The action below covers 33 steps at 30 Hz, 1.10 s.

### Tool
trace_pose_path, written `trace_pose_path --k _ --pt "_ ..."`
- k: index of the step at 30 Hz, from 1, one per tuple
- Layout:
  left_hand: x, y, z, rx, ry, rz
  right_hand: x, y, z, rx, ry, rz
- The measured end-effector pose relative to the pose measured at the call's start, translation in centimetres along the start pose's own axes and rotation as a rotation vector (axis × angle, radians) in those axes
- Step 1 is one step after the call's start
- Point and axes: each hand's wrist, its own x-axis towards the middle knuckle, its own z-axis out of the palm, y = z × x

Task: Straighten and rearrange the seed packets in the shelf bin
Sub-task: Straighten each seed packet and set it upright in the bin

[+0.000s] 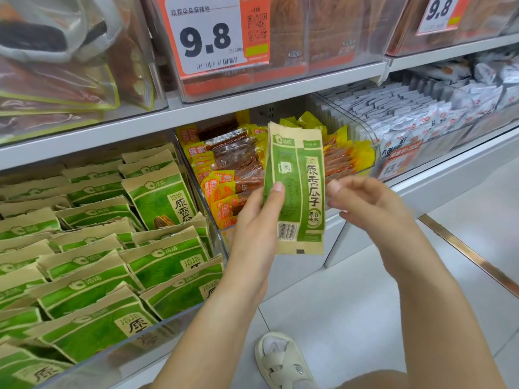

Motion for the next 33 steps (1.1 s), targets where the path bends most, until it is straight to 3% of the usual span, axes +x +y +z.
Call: trace_pose_path --k 9,14,19,24,33 --pt "0.1 0.0 -0.3 0.051 -0.033 -0.124 -0.2 -1.1 1.5 0.269 0.108 0.015" --pt "0.0 -0.2 0.4 0.128 0.019 0.083 -0.3 -0.8 2.2 0.174 0.166 -0.162" --pt "0.0 -0.5 0.6 0.195 0.104 0.284 -0.7 -0.6 2.6 0.08 0.067 -0.302" --pt "0.2 -0.7 0.4 0.289 0.119 0.311 -1.1 -0.6 2.8 0.019 0.009 -0.401" --pt "0.4 -0.9 0.4 0.341 0.1 0.317 -1.3 -0.8 2.7 0.012 0.029 -0.395"
